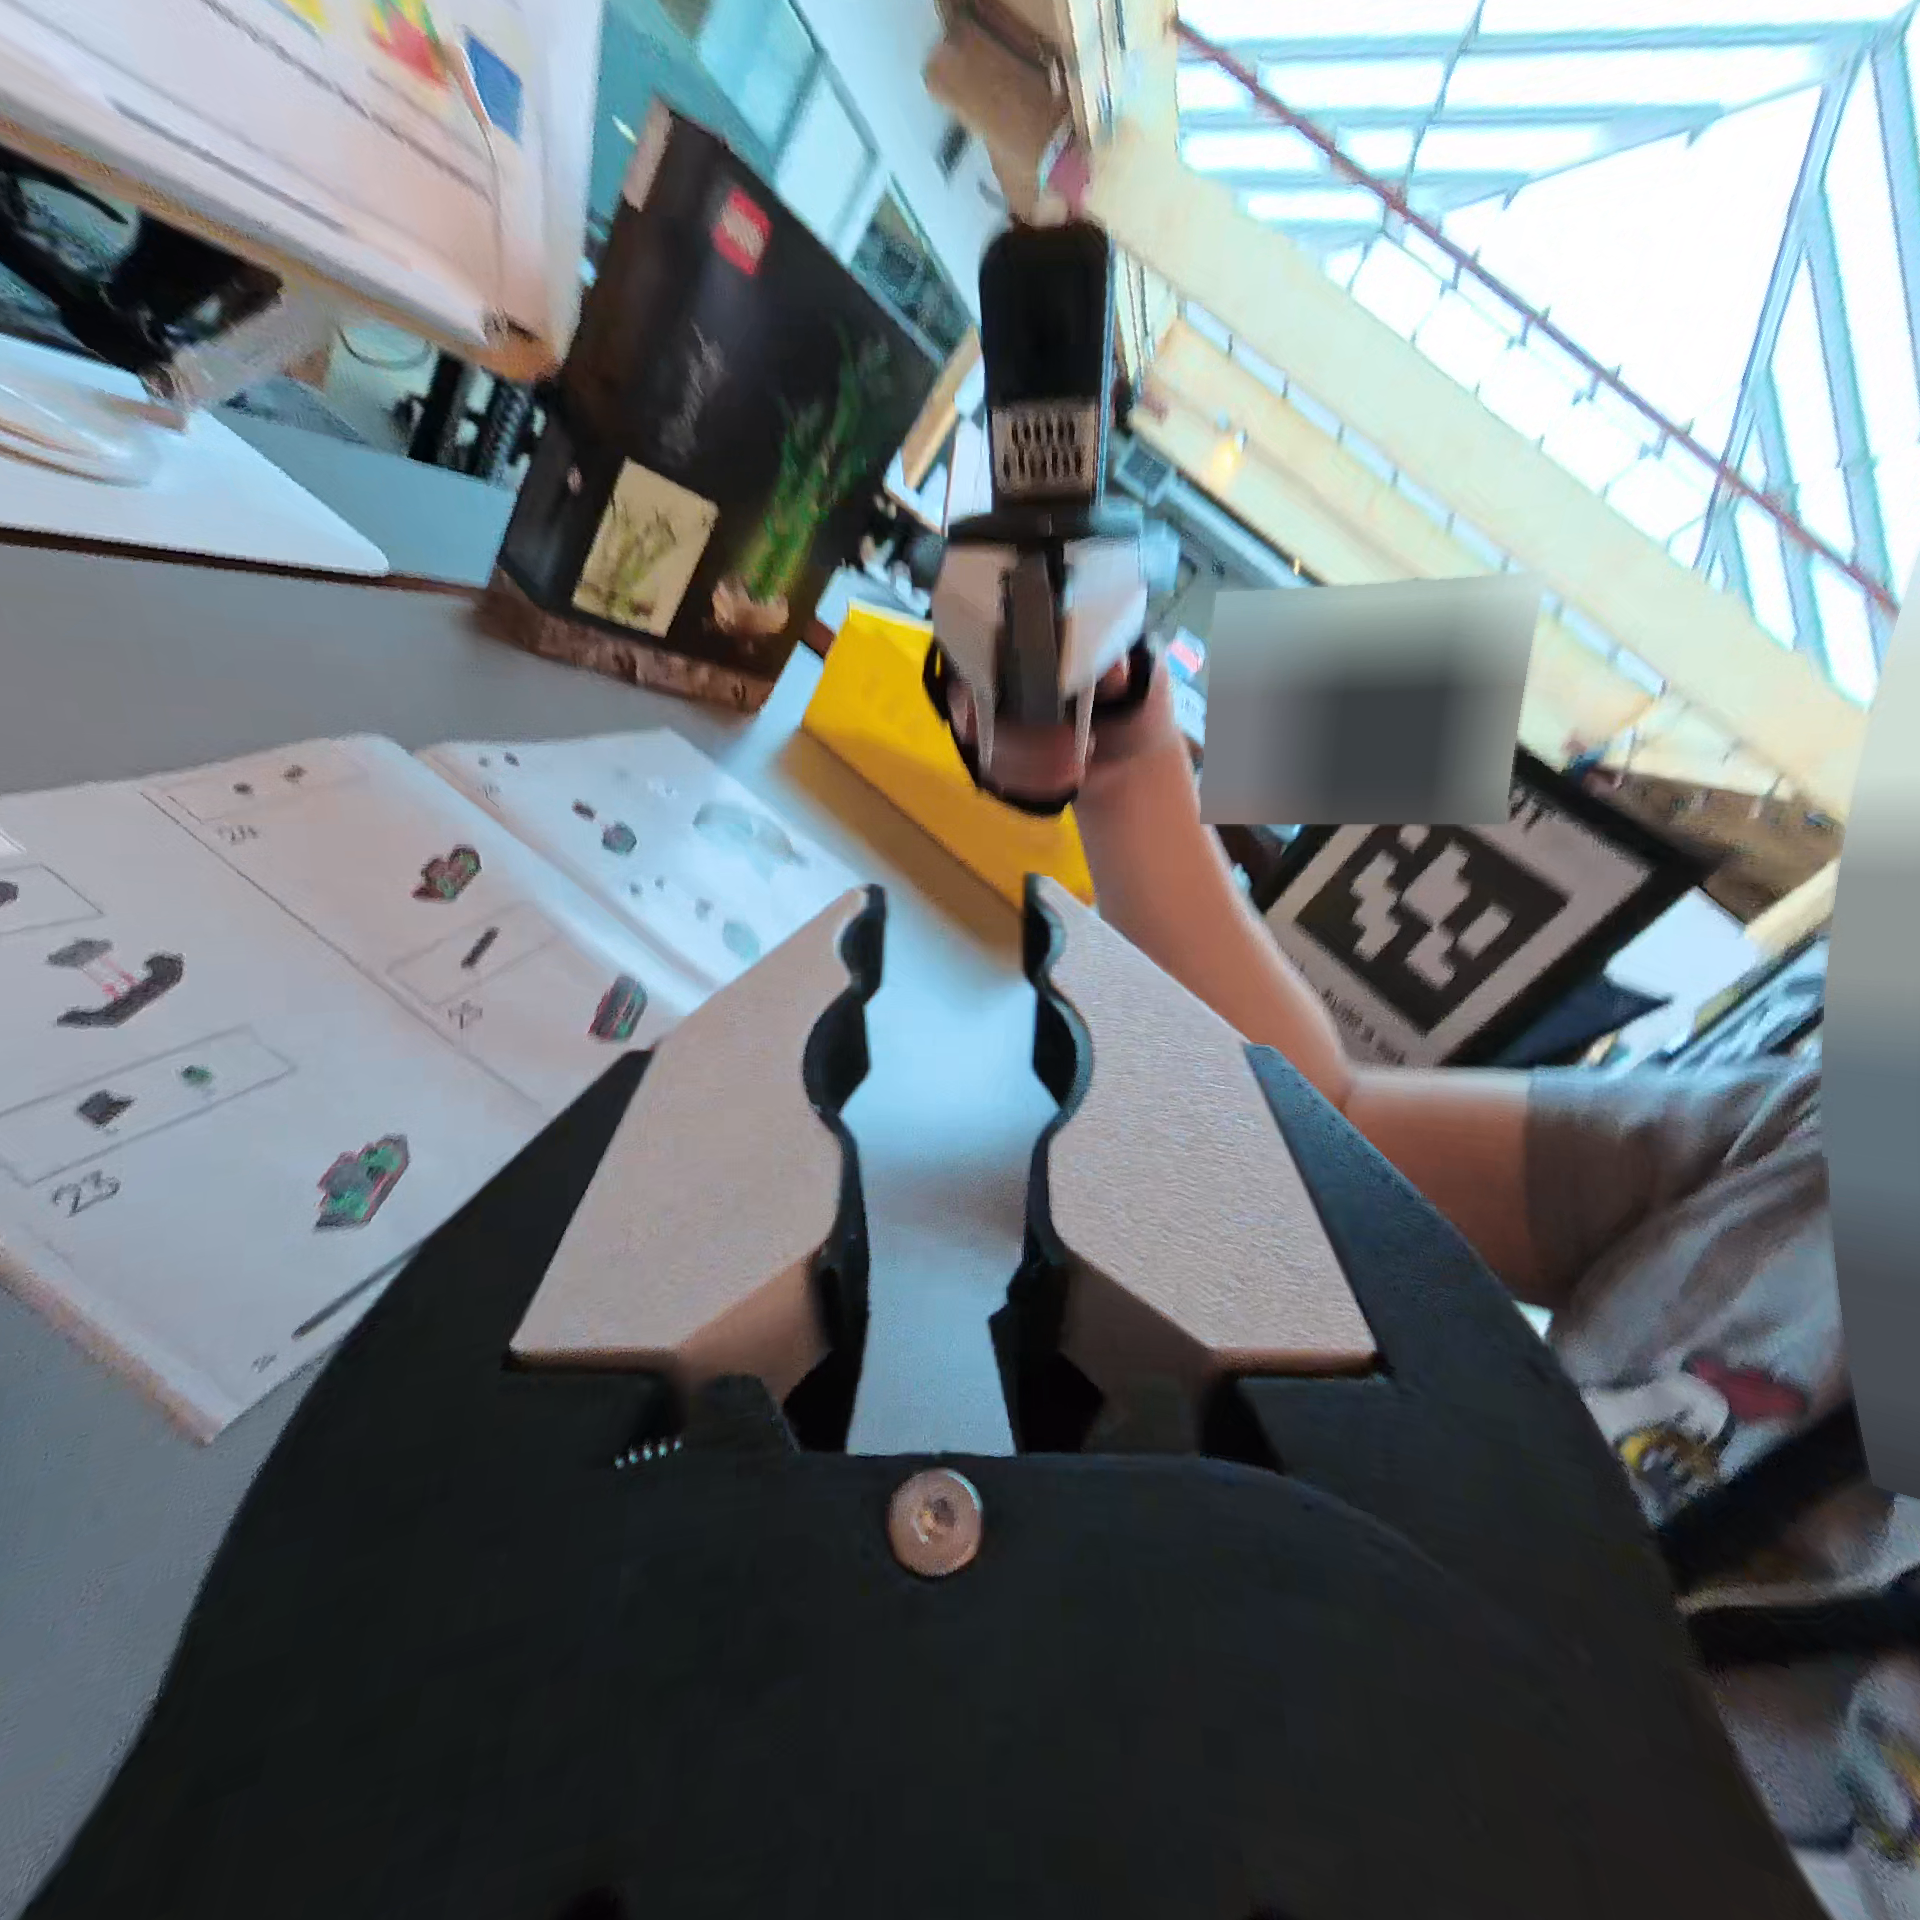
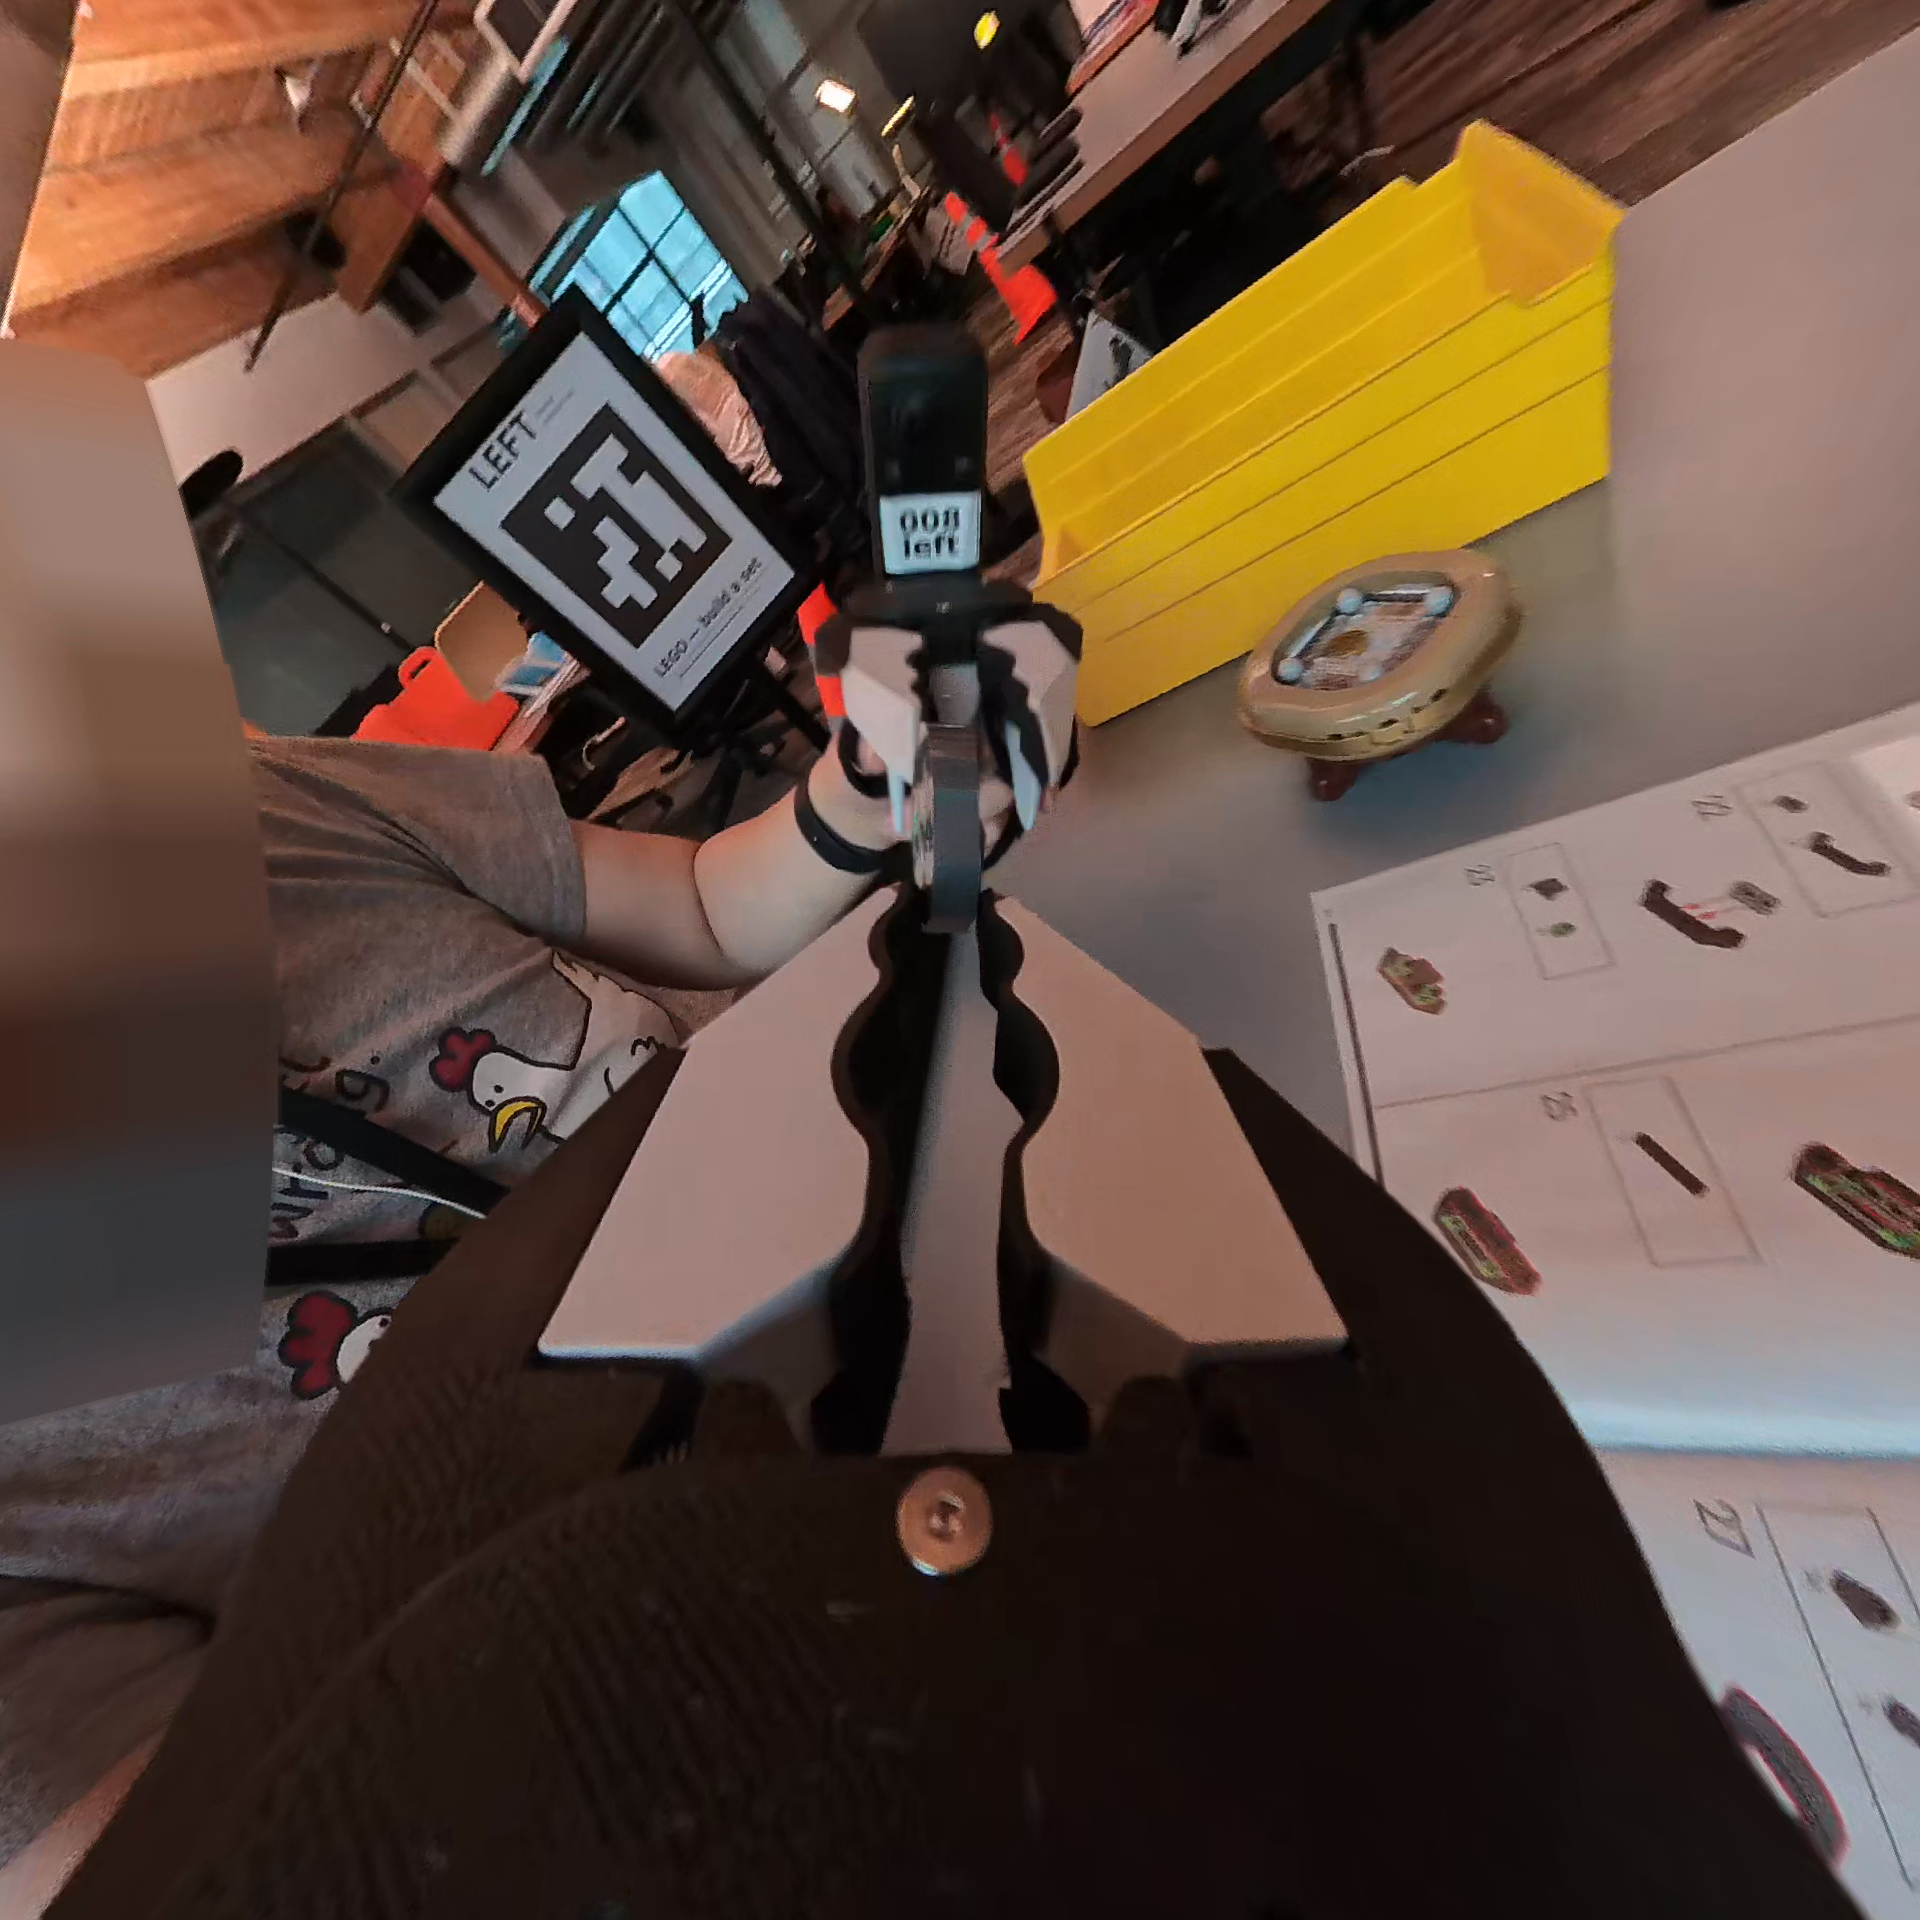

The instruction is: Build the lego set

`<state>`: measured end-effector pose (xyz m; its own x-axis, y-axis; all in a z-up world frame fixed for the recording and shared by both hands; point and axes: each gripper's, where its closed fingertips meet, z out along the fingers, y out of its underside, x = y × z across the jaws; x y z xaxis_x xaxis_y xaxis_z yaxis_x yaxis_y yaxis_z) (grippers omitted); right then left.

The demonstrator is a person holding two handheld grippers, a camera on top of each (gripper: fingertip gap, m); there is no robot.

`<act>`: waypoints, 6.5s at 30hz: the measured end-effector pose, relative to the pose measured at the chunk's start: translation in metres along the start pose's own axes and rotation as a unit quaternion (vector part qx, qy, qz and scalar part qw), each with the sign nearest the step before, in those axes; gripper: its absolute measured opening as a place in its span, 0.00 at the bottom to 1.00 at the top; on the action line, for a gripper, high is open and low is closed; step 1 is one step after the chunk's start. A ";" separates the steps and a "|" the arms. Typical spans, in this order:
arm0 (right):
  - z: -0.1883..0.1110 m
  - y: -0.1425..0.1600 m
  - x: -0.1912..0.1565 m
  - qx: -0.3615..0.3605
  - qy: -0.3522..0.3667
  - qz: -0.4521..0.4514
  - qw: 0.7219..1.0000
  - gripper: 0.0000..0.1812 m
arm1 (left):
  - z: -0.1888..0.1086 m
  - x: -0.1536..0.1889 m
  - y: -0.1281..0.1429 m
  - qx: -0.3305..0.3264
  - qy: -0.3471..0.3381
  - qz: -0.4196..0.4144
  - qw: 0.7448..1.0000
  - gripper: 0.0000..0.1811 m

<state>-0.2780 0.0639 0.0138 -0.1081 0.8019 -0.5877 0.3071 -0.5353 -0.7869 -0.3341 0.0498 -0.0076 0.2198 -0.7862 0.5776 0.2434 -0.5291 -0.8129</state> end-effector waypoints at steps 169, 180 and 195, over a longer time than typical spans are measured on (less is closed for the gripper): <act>-0.189 0.014 0.073 -0.059 0.505 -0.203 0.837 0.14 | -0.051 -0.078 0.116 -0.257 -0.192 0.079 0.944 0.03; -0.112 0.011 0.084 -0.143 0.455 -0.259 0.840 0.14 | -0.057 -0.079 0.097 -0.207 -0.201 0.094 0.953 0.03; -0.132 0.003 0.075 -0.108 0.474 -0.267 0.832 0.14 | -0.057 -0.067 0.087 -0.174 -0.185 0.102 0.962 0.03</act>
<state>-0.1609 0.1578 -0.0078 0.4794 0.8134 0.3295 0.6292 -0.0568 -0.7752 -0.3822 0.0386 -0.1211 0.5664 -0.7518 0.3377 -0.1567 -0.5005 -0.8515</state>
